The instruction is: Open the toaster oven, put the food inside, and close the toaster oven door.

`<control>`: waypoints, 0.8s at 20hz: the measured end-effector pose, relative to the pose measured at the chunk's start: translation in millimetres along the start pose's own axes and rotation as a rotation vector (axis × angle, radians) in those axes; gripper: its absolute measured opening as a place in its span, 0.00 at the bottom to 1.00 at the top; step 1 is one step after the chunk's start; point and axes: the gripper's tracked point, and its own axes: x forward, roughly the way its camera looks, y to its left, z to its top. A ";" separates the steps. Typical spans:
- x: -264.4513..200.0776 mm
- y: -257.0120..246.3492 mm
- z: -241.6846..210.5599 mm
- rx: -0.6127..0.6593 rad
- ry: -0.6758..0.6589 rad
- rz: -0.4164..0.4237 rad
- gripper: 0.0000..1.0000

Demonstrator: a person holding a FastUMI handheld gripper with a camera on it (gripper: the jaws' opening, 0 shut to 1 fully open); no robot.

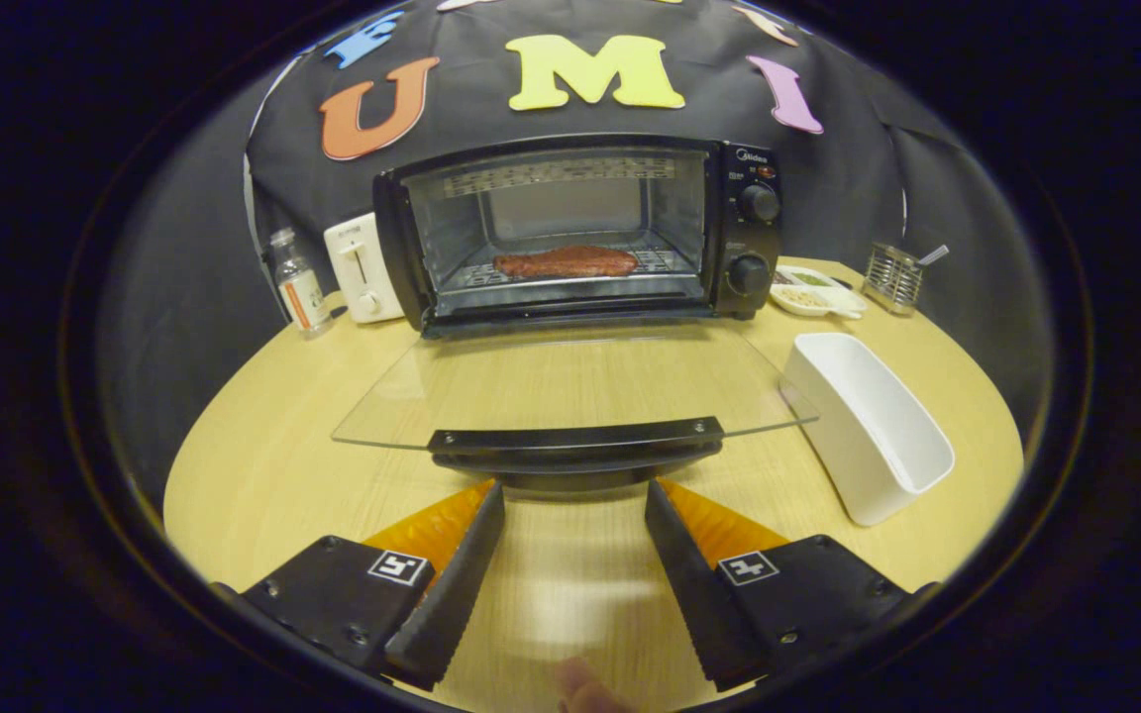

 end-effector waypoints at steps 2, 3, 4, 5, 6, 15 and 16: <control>-0.5 3.1 2.6 -0.004 -0.002 0.004 0.92; -2.4 3.1 4.9 -0.013 -0.009 -0.002 0.92; -4.4 2.9 9.1 -0.019 -0.020 -0.008 0.92; -5.2 3.9 14.0 -0.021 -0.035 -0.012 0.92; -7.2 5.4 19.6 -0.021 -0.049 -0.014 0.92; -12.9 0.8 62.8 -0.063 -0.153 -0.074 0.92; -11.9 0.4 68.1 -0.058 -0.158 -0.077 0.92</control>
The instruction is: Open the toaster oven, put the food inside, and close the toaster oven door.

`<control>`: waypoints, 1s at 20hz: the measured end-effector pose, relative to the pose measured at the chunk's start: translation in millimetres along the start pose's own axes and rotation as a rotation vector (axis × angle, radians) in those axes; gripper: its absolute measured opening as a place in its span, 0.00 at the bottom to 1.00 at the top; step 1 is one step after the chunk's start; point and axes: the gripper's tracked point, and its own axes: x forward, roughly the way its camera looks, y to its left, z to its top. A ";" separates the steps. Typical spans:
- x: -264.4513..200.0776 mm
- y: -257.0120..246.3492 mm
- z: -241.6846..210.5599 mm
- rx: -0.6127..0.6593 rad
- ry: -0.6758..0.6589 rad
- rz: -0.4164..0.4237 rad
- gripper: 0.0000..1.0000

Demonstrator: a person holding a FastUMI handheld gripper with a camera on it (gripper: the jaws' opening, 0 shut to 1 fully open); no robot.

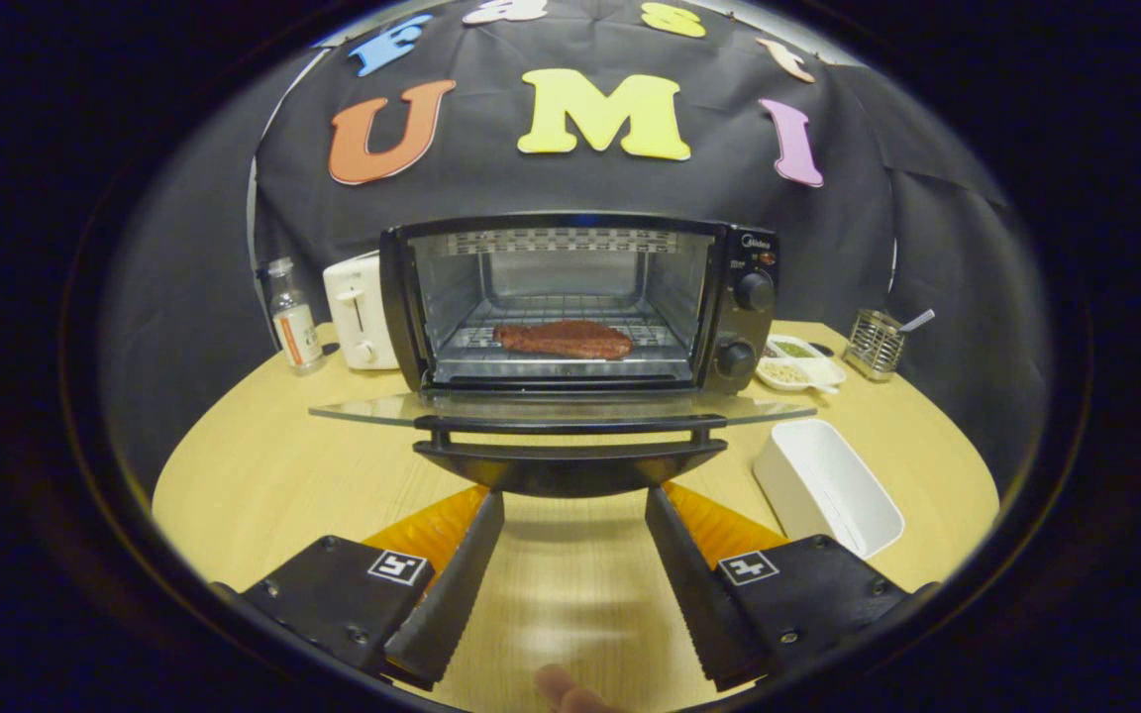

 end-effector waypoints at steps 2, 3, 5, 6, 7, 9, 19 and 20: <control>2.8 -3.4 11.8 0.006 -0.007 -0.012 0.92; 4.9 -2.4 19.3 0.007 -0.018 -0.012 0.92; 7.6 -2.2 33.2 -0.003 -0.035 -0.016 0.92; 9.1 -1.2 41.9 -0.010 -0.046 -0.016 0.92; 10.3 0.1 52.4 -0.015 -0.063 -0.013 0.92; 13.6 -0.5 72.6 -0.015 -0.092 -0.019 0.92; -69.8 0.1 179.7 -0.044 -0.376 0.023 0.92; -88.0 -3.0 184.0 -0.037 -0.391 0.016 0.92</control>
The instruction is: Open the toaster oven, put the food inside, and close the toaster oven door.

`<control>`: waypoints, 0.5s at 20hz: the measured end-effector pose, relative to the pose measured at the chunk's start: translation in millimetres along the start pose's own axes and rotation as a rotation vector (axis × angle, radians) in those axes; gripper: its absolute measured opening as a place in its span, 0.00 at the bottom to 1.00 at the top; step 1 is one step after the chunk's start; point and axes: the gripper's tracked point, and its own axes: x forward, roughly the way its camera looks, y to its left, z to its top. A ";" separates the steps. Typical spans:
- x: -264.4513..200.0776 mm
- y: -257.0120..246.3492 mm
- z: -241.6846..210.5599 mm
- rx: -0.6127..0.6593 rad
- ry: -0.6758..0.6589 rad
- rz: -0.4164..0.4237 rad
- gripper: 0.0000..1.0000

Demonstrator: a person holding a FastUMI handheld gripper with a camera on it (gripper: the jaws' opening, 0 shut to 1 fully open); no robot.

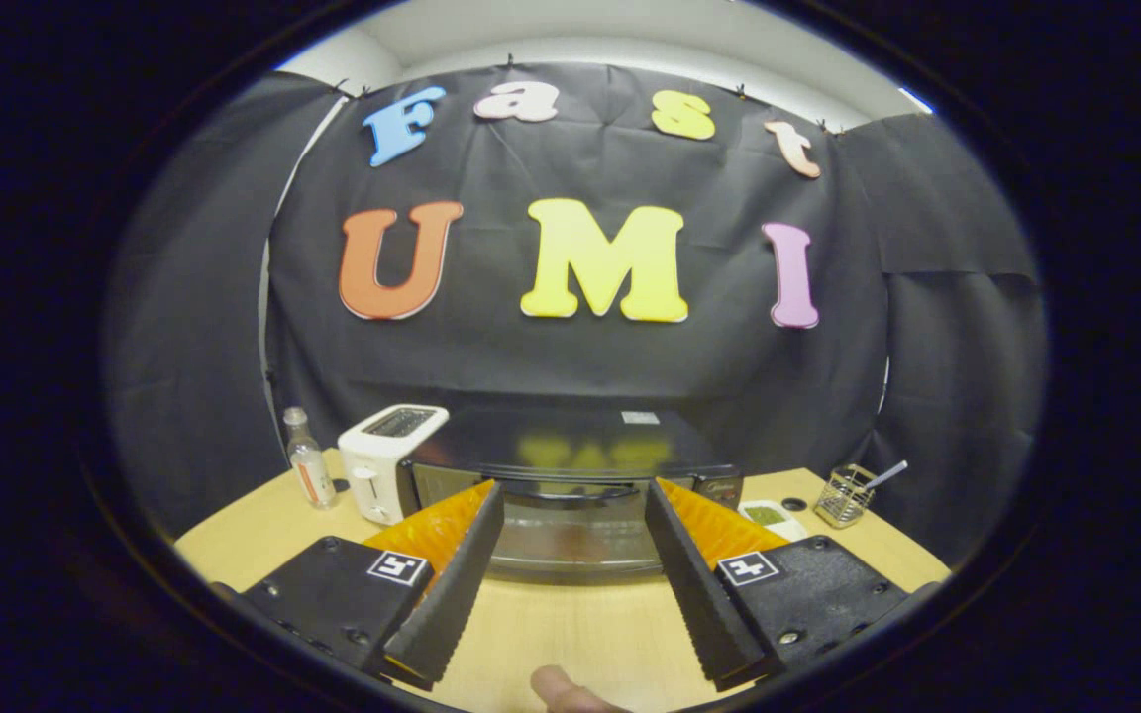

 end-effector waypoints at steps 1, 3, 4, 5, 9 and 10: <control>-19.8 -3.0 12.3 0.011 -0.017 -0.007 0.92; -52.6 -3.0 37.2 0.022 -0.055 0.005 0.92; -69.8 -5.8 48.7 0.015 -0.076 0.002 0.92; -86.2 -8.8 59.9 0.010 -0.098 0.001 0.92; -148.4 -28.2 82.8 0.070 -0.133 -0.026 0.92; -161.6 -31.7 85.4 0.081 -0.138 -0.017 0.92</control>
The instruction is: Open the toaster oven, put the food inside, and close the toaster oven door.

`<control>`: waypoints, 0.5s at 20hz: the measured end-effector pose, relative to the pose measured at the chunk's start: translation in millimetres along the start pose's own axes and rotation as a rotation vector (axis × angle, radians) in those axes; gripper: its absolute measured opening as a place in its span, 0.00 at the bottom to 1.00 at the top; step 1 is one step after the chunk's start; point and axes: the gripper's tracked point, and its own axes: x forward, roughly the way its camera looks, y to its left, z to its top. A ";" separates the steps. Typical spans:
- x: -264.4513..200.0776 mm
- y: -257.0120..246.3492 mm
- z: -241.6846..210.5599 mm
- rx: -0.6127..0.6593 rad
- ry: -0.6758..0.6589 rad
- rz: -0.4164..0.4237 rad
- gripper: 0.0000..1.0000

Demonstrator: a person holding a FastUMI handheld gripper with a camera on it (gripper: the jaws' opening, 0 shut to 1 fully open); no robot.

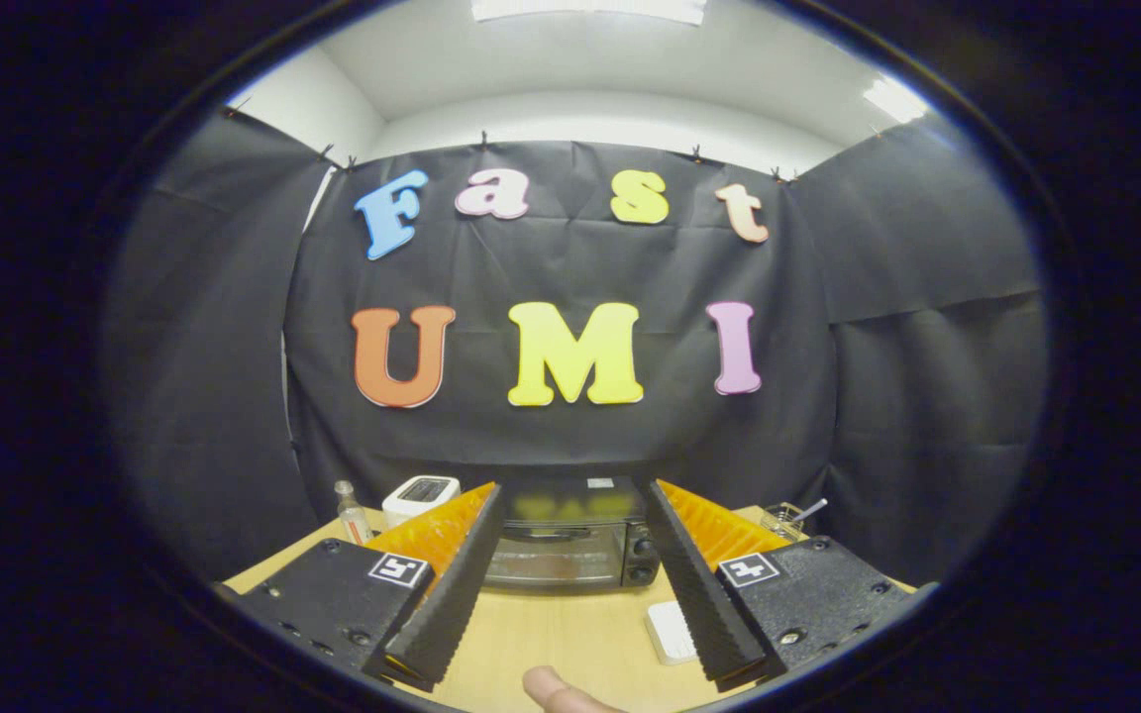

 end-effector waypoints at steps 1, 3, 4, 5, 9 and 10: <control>-12.2 -0.8 6.2 0.007 -0.001 0.019 0.92; -33.1 -1.6 15.6 -0.021 -0.013 0.067 0.92; -39.8 -5.8 18.3 -0.033 -0.014 0.074 0.92; -47.5 -12.3 18.9 -0.040 -0.016 0.067 0.92; -62.9 -33.1 36.7 -0.064 -0.076 0.007 0.92; -66.9 -34.2 38.7 -0.061 -0.085 0.003 0.92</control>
